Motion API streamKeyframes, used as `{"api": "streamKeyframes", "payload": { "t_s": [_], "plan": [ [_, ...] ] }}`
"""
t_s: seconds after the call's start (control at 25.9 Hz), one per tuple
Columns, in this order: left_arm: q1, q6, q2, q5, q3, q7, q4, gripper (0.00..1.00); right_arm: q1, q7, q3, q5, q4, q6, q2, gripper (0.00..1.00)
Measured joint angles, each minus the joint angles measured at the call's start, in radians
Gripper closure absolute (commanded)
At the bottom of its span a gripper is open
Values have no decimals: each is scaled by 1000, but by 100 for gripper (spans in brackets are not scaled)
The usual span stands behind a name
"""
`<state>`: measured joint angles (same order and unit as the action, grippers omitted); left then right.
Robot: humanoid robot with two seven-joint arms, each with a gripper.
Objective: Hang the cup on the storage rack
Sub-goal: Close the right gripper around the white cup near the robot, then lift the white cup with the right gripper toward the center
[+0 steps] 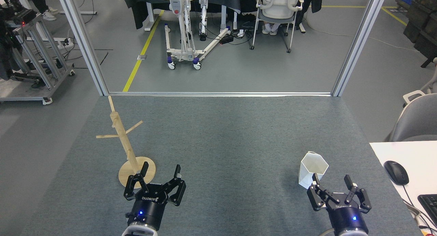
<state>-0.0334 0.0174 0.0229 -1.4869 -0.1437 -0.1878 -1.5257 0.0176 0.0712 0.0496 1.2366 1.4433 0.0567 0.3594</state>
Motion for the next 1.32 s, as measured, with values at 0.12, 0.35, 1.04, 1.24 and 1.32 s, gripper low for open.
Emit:
{"api": "streamKeyframes", "payload": {
  "t_s": [0.12, 0.35, 1.04, 1.24, 1.32],
  "plan": [
    [1, 0, 1, 0, -1, 0, 3, 1, 1, 5, 2, 1, -53, 0, 0, 0],
    [1, -1, 2, 0, -1, 0, 6, 1, -90, 10, 55, 0, -184, 7, 2, 1],
    [-5, -1, 2, 1, 1, -1, 21, 1, -262, 11, 128, -10, -399, 13, -9, 1],
    [-6, -1, 10, 1, 0, -1, 22, 1, -320, 7, 130, -12, -469, 15, -15, 1],
    [-6, -1, 13, 1, 0, -1, 24, 1, -339, 6, 130, -12, -491, 18, -17, 1]
  ]
}}
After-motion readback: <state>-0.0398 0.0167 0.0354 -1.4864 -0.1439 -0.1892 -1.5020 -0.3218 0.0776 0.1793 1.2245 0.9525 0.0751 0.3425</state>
